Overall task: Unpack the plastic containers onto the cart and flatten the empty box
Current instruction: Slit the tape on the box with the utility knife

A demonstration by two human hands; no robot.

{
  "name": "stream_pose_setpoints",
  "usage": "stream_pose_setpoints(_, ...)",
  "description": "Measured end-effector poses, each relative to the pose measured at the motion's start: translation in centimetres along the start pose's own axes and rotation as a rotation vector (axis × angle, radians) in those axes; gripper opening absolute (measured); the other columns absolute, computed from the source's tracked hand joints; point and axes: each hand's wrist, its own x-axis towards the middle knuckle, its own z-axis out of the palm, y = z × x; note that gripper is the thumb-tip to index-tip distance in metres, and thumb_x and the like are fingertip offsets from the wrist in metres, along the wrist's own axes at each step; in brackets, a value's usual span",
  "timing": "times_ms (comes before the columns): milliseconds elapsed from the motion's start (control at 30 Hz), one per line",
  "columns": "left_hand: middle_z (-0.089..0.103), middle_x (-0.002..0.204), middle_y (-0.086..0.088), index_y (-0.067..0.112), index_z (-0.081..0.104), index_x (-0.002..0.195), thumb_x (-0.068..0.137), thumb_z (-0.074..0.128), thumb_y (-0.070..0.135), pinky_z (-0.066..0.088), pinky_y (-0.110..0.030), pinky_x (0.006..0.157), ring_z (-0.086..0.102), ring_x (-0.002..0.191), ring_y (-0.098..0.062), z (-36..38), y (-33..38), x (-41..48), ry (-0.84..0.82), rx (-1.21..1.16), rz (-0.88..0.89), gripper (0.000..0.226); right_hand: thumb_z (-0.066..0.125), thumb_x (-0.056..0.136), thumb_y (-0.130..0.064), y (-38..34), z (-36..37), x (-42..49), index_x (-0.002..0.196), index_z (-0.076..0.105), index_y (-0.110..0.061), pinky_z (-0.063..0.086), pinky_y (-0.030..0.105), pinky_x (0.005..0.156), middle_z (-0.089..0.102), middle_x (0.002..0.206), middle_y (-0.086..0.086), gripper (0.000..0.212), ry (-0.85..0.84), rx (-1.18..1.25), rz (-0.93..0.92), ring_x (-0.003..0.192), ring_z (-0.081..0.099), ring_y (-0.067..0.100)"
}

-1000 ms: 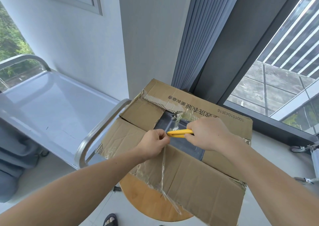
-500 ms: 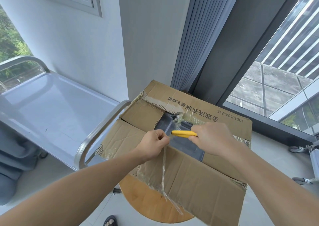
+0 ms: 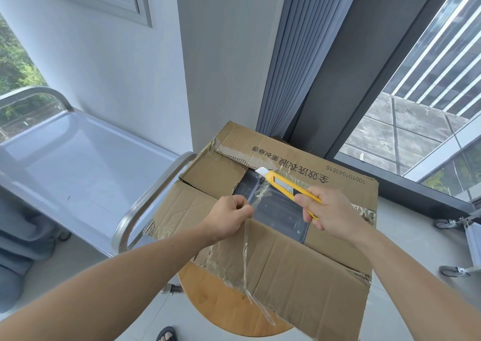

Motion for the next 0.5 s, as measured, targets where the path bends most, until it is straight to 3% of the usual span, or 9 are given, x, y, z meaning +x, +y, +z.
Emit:
stream_pose_setpoints(167, 0.041, 0.051, 0.009, 0.014, 0.054, 0.066, 0.087, 0.059, 0.012, 0.029, -0.017, 0.044, 0.034, 0.044, -0.004, -0.1, 0.1, 0.0, -0.003, 0.010, -0.011, 0.022, 0.067, 0.089, -0.052, 0.8, 0.9, 0.4, 0.060, 0.061, -0.020, 0.046, 0.030, 0.056, 0.063, 0.052, -0.005, 0.043, 0.174, -0.218, 0.003, 0.048, 0.055, 0.005)
stream_pose_setpoints(300, 0.041, 0.054, 0.005, 0.017, 0.052, 0.063, 0.086, 0.059, 0.014, 0.028, -0.019, 0.042, 0.033, 0.046, -0.008, 0.0, 0.2, 0.2, 0.013, 0.007, -0.031, 0.024, 0.059, 0.081, -0.071, 1.4, 0.1, 0.4, 0.066, 0.059, -0.024, 0.051, 0.036, 0.059, 0.062, 0.058, -0.004, 0.050, 0.197, -0.421, -0.021, 0.063, 0.061, 0.015)
stream_pose_setpoints(367, 0.042, 0.058, 0.002, 0.017, 0.052, 0.064, 0.087, 0.058, 0.016, 0.028, -0.020, 0.044, 0.034, 0.049, -0.010, 0.0, 0.2, 0.2, -0.003, 0.004, -0.036, 0.024, 0.056, 0.083, -0.071, 1.2, -0.1, 0.1, 0.070, 0.058, -0.025, 0.045, 0.032, 0.056, 0.061, 0.064, -0.005, 0.049, 0.172, -0.535, -0.035, 0.065, 0.059, 0.014)
stream_pose_setpoints(500, 0.043, 0.057, 0.003, 0.018, 0.053, 0.065, 0.097, 0.056, 0.031, 0.028, -0.022, 0.045, 0.035, 0.049, -0.009, -0.2, 0.2, 0.5, -0.036, 0.021, -0.002, 0.035, 0.048, 0.090, -0.070, 1.4, 0.7, -0.4, 0.083, 0.061, -0.025, 0.046, 0.032, 0.060, 0.062, 0.068, -0.006, 0.047, 0.107, -0.671, -0.104, 0.068, 0.060, 0.012)
